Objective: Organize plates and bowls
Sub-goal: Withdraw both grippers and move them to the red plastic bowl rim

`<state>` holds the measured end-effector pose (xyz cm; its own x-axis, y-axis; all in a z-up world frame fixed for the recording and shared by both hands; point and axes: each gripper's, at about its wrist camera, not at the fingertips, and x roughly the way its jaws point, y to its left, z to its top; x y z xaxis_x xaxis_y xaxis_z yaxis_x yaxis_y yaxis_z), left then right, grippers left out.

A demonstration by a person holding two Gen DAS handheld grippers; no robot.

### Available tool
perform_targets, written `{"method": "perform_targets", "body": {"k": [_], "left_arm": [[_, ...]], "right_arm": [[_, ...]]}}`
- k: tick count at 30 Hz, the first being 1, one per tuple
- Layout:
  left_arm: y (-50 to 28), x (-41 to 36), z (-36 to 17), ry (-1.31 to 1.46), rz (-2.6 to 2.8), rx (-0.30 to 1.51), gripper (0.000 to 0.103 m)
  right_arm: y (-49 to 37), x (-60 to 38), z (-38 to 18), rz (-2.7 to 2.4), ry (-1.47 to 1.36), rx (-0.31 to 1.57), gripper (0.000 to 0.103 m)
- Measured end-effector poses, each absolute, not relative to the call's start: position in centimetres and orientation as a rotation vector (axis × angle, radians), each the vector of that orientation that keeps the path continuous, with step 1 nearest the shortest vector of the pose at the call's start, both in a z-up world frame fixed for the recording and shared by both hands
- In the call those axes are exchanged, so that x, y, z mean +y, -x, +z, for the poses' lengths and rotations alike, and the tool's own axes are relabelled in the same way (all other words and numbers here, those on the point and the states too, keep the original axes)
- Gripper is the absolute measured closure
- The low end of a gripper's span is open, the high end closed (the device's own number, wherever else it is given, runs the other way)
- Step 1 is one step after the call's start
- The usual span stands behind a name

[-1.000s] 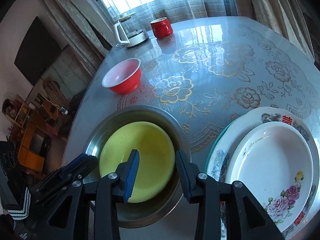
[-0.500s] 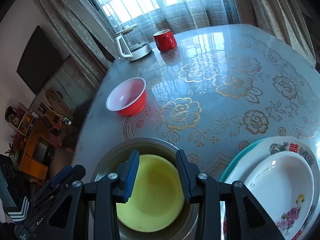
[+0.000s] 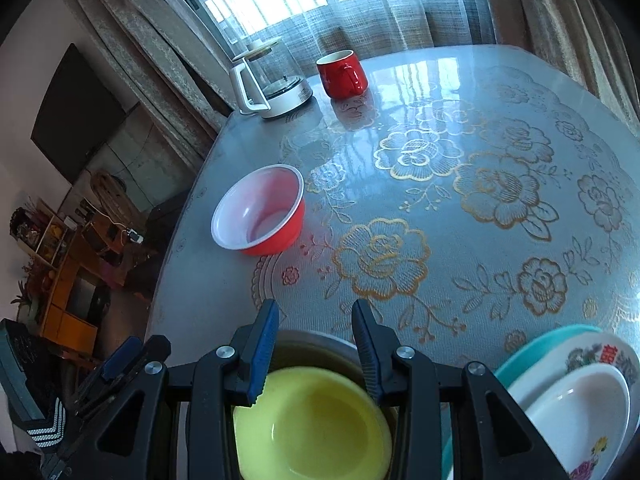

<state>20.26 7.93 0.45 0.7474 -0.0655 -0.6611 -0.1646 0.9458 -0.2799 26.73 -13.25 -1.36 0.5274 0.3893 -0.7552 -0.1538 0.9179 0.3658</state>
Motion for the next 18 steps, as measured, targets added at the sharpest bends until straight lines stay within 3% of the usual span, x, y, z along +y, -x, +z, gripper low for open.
{"method": "perform_targets", "body": {"k": [18], "left_arm": [[-29.0,13.0,-0.8,0.584,0.019,0.720,0.019]], "right_arm": [[-33.8,-10.8,-2.8,0.346,-0.227,1.067,0.063]]}}
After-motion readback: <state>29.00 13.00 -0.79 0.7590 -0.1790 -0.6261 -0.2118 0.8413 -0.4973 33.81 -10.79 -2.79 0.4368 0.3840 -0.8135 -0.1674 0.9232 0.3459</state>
